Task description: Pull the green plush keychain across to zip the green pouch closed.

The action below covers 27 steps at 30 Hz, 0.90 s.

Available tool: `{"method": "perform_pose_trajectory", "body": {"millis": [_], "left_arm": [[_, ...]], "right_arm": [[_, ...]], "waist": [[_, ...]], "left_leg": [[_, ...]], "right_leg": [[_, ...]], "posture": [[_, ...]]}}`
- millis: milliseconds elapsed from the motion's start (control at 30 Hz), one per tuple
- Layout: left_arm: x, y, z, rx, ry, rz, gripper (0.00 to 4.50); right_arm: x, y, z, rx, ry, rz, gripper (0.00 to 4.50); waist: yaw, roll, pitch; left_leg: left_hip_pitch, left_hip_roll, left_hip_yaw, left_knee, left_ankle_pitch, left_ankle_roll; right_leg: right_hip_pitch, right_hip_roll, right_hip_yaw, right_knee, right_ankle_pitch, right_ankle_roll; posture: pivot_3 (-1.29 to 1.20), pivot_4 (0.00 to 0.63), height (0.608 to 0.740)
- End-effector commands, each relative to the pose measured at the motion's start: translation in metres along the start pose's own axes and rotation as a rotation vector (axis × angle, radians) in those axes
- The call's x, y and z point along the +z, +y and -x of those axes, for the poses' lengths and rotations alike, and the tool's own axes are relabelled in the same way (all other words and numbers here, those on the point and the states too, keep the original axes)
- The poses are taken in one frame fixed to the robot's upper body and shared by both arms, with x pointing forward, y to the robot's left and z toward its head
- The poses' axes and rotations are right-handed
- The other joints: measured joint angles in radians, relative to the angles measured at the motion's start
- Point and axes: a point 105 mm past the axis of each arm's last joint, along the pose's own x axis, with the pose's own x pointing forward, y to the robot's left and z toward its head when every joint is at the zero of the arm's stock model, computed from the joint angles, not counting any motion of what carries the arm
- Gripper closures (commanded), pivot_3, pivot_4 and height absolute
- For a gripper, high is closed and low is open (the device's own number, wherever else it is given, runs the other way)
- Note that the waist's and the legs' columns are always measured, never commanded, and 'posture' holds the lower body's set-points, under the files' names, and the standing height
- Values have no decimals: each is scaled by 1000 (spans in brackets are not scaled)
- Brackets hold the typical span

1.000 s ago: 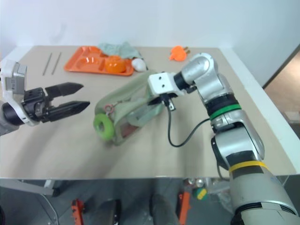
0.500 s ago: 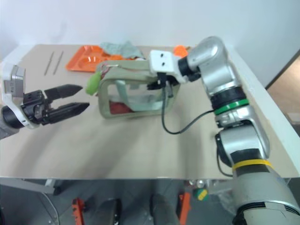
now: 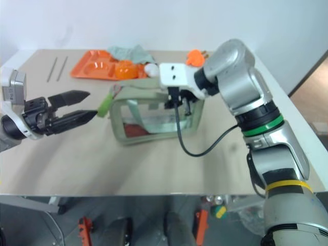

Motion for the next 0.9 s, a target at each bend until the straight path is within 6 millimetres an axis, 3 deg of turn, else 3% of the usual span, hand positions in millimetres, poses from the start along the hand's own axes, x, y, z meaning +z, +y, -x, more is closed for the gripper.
{"method": "perform_pose_trajectory", "body": {"millis": [33,200,367,600,733,900], "left_arm": [[12,-3,0,-11,-30,-44,61],[12,-3,-1,-14,-29,-43,61],[13,-2,-2,-17,-27,-41,61],[12,-2,-4,-23,-26,-42,61],[13,-2,-4,-25,-26,-42,61],[13,-2,-4,-25,-27,-40,61]], "right_arm": [[15,-4,10,-46,-19,-25,4330],[27,-15,14,-82,-90,-177,4330],[32,-18,24,-90,-109,-197,4330],[25,5,-2,-25,-77,-117,4330],[31,10,-11,-30,-112,-89,4330],[36,5,-14,-87,-164,-104,2872]], "waist": [[0,0,0],[-2,0,0],[-1,0,0],[0,0,0],[-2,0,0],[-1,0,0]], "left_leg": [[0,0,0,0,0,0],[0,0,0,0,0,0],[0,1,0,0,0,0],[-1,1,-1,0,0,0],[0,1,-1,0,0,0],[1,2,-1,1,0,-1]], "right_leg": [[0,0,0,0,0,0],[0,1,0,0,1,-1],[0,1,-1,0,0,-1],[0,1,-1,0,-1,0],[0,1,-1,0,0,0],[0,2,-1,1,1,-1]], "posture": [[0,150,740],[0,150,740],[0,150,740],[0,150,740],[0,150,740],[0,150,740]]}}
